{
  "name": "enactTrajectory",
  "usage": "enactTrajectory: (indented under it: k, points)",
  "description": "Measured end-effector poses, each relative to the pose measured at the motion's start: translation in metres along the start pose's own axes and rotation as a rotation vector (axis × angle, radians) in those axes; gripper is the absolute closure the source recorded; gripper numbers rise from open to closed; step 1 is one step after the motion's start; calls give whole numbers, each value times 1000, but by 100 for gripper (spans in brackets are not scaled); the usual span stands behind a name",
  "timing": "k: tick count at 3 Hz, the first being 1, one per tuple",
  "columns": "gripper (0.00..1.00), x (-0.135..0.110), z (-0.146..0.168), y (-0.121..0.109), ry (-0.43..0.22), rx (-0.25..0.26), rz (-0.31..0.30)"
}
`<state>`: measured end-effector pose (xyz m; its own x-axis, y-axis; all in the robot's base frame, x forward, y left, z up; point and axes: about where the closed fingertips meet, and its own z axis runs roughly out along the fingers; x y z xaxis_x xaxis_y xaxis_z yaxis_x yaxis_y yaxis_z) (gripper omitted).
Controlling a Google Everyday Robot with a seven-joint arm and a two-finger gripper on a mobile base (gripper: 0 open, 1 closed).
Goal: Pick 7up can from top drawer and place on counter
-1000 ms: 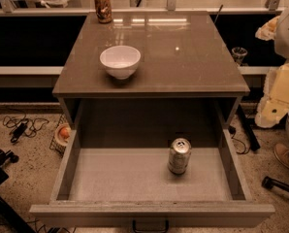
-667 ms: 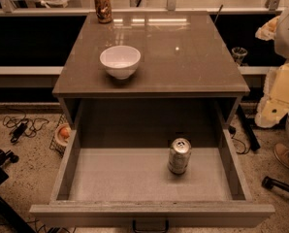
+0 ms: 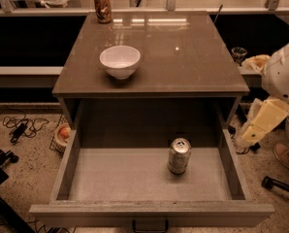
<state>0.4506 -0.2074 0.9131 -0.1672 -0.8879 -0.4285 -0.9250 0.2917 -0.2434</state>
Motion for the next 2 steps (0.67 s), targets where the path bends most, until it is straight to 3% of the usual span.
enactTrajectory:
  k: [2]
  points:
    - [0, 29, 85, 6, -381, 27, 98]
